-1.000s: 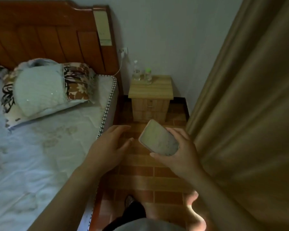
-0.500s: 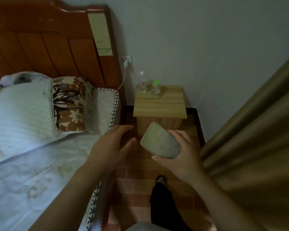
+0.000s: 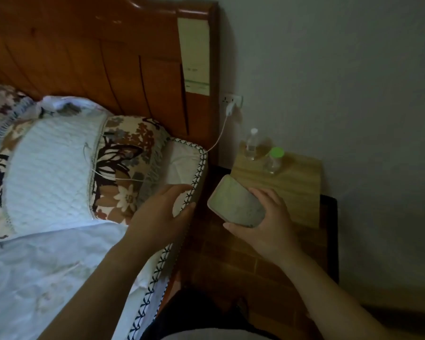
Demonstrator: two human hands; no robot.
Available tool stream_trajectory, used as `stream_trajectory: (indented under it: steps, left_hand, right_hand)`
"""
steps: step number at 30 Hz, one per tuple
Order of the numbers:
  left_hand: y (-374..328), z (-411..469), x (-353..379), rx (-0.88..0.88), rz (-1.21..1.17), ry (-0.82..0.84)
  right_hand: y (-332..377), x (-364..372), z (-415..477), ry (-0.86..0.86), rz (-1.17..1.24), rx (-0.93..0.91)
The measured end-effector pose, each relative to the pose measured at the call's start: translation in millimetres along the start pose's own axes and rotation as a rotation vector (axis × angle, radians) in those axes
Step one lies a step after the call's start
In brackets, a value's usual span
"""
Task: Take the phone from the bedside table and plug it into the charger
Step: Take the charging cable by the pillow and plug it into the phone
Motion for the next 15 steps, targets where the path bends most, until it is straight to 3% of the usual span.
stream_trajectory:
  steps: [15]
  left_hand:
    - [166.9,119.1,-66.8,-0.145,-0.011,-0.025]
  right_hand:
    - [91.7,114.1,177.0,0.140,-0.033,-0.098]
Point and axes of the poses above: each hand's wrist, its own z-axis towards the middle knuckle, its own x-axis out of the palm, y = z × x, the point moved 3 cm from there along z, towards the middle knuckle, and after that the axes turned 9 degrees about x, right-handed, at the moved point
